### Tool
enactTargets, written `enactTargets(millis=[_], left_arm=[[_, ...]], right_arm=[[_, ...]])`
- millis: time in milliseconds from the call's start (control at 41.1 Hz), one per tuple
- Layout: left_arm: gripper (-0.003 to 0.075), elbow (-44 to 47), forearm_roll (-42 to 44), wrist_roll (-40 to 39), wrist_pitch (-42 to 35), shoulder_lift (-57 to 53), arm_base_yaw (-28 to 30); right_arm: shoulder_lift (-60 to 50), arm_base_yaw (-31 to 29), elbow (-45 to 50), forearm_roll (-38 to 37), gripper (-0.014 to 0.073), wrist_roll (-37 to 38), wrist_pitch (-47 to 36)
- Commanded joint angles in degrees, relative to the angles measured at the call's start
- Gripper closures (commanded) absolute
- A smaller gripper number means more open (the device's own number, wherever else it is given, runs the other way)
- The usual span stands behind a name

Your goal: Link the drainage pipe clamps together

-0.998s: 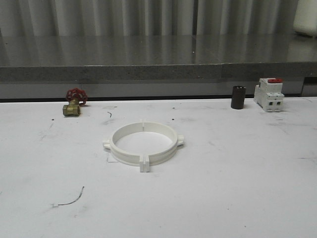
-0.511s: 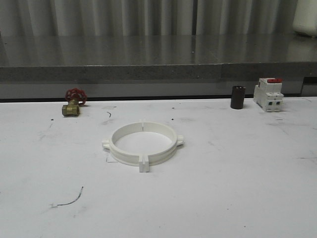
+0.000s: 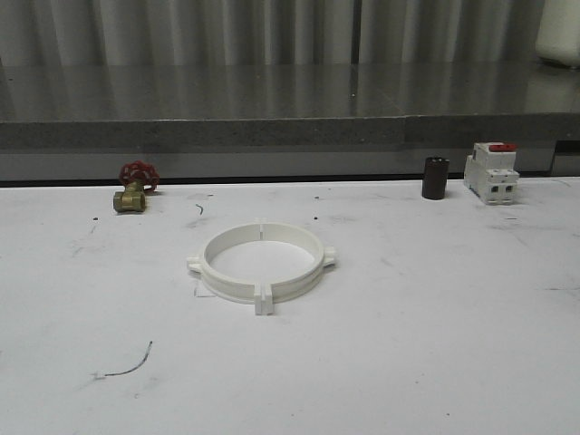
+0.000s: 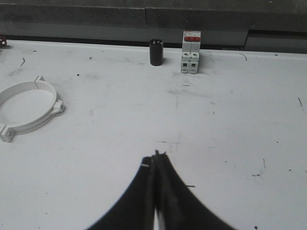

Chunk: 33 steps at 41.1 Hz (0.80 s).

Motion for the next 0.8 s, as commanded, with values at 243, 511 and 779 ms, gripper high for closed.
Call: enactTargets(millis=[243, 511, 779], left_arm=[[0.0741, 0.0, 0.0, 0.1, -4.5, -1.1, 0.1], [0.0741, 0.0, 0.0, 0.1, -4.5, -1.1, 0.1], [0.0741, 0.0, 0.0, 0.1, -4.5, -1.1, 0.1]], right_arm=[[-1.0, -2.1, 2.3, -1.4, 0.0710, -3.6, -9.0], [-10.9, -14.4, 18.6, 15.7, 0.0710, -22.0, -24.7], [-17.3, -19.1, 23.9, 23.6, 0.0710, -24.3, -23.4]])
